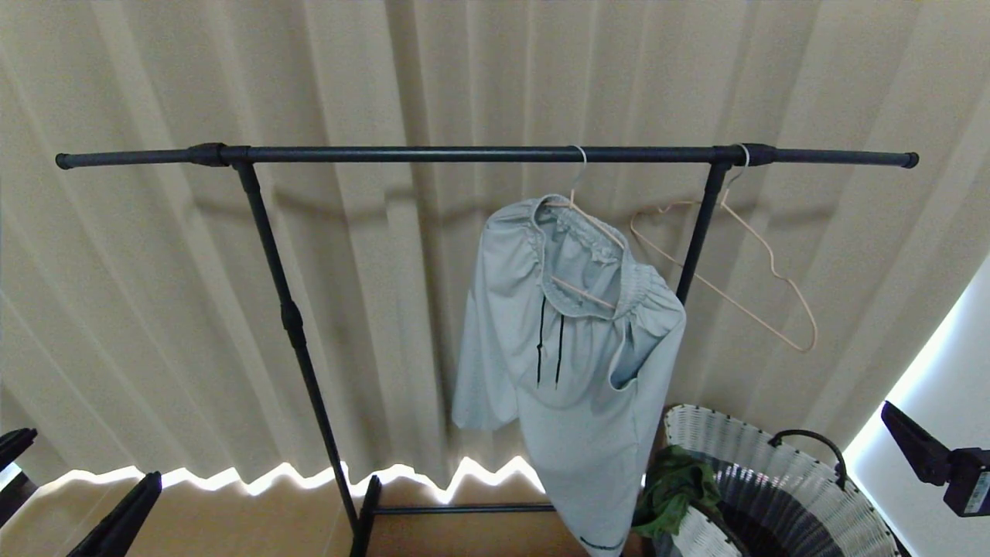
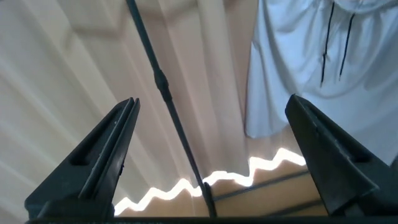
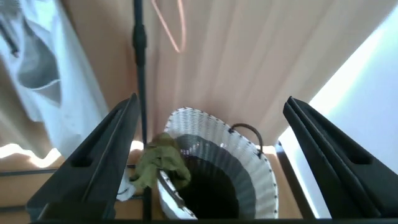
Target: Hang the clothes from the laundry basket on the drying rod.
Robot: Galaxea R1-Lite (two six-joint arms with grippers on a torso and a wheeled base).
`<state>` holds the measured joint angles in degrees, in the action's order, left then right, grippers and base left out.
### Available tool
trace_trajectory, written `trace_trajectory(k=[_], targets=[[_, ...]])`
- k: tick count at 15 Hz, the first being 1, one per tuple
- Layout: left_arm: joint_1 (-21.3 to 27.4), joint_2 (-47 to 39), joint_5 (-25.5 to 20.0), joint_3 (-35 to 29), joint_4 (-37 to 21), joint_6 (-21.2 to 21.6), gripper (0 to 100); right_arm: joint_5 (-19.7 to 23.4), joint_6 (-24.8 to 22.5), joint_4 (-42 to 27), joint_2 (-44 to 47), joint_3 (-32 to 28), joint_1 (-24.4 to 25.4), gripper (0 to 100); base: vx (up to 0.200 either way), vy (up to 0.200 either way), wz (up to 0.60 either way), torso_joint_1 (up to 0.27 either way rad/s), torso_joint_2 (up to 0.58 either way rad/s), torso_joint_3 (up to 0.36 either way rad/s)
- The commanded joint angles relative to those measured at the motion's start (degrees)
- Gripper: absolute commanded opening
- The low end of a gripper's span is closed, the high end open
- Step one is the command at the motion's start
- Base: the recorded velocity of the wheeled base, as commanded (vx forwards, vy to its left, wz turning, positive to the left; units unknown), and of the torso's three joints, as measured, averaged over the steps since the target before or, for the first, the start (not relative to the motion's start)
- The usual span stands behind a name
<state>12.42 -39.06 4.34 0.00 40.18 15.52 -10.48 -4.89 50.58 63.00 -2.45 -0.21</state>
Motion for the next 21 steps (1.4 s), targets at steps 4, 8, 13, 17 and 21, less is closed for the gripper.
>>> trace_trajectory(k=[4, 8, 13, 17, 21], targets=[[-2.58, 23.06, 1.37, 0.00, -18.73, -0.40, 100, -4.19, -0.30, -0.74, -1.39, 2.45, -0.32, 100, 0.000, 0.000, 0.00, -0.146, 0.39, 0.228], [-13.30, 38.71, 3.22, -4.39, -41.85, -1.46, 100, -8.15, -0.39, -8.04, -9.65, 2.45, -0.41, 100, 0.000, 0.000, 0.00, -0.171, 0.48, 0.305], [-12.86, 39.06, 4.89, -1.41, -41.06, -6.64, 100, -8.32, -0.47, -23.86, -25.74, 2.45, -0.41, 100, 0.000, 0.000, 0.00, -0.148, 0.47, 0.332], [-12.86, 39.06, -4.16, 0.00, -38.77, -6.73, 100, -9.91, -0.39, -33.26, -37.95, 2.45, -0.50, 100, 0.000, 0.000, 0.00, -0.102, 0.45, 0.347], [-12.86, 39.06, -4.78, 0.00, -38.86, -6.91, 100, -11.23, -0.47, -43.99, -51.58, 2.45, -0.41, 100, 0.000, 0.000, 0.00, -0.052, 0.42, 0.372]])
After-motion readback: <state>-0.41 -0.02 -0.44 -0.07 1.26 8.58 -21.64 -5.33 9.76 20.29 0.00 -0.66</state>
